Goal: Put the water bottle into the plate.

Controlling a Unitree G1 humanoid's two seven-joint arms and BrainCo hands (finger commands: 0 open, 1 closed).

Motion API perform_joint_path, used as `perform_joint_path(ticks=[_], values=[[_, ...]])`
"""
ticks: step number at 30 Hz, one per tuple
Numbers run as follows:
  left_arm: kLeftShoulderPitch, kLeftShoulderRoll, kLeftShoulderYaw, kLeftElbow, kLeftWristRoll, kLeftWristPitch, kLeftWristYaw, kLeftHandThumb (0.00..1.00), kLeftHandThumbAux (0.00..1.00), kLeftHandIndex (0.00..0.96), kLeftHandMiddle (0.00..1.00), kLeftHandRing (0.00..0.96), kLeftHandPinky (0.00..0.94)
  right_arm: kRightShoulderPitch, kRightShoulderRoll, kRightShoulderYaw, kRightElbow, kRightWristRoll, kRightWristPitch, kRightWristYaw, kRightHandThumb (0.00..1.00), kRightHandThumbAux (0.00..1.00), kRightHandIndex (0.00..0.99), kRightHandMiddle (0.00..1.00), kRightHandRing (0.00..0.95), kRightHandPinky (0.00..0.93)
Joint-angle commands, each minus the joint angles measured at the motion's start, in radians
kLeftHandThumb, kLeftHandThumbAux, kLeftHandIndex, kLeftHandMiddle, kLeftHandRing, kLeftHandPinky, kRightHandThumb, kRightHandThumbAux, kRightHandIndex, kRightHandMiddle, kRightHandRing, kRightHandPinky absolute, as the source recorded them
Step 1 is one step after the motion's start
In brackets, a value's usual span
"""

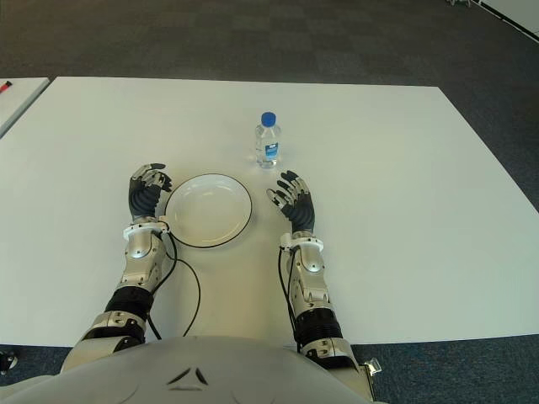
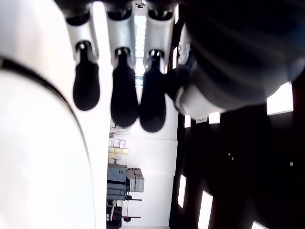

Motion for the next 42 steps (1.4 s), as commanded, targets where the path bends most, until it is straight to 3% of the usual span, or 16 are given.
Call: perform_joint_path(ticks=[1,20,33,42], values=[[0.007,0.003,0.001,0.01,0.009,0.011,0.007,0.691,0.719,0.433,0.657,0.646,0.631,-0.006,0.084,0.001,0.019,-0.011,-0.004,-0.009,0.461,0.889,0.179,0.227,0.228,0.262],[0.001,-0.001,0.003,0.012,0.001,0.007,0.003,0.691,0.719,0.433,0.669,0.659,0.638,-0.018,0.08,0.001,0.014,-0.023,-0.037,-0.015,0.465,0.871,0.174,0.218,0.219,0.244],[0.001,-0.001,0.003,0.014,0.008,0.002,0.011,0.69,0.72,0.433,0.662,0.653,0.633,-0.002,0.075,0.016,-0.107,-0.057,-0.038,-0.047,0.489,0.863,0.158,0.191,0.192,0.221],[0.004,0.0,0.002,0.008,0.009,0.006,0.009,0.691,0.72,0.433,0.666,0.654,0.633,0.026,0.086,0.032,-0.128,-0.122,-0.135,-0.085,0.468,0.85,0.163,0.172,0.178,0.227]])
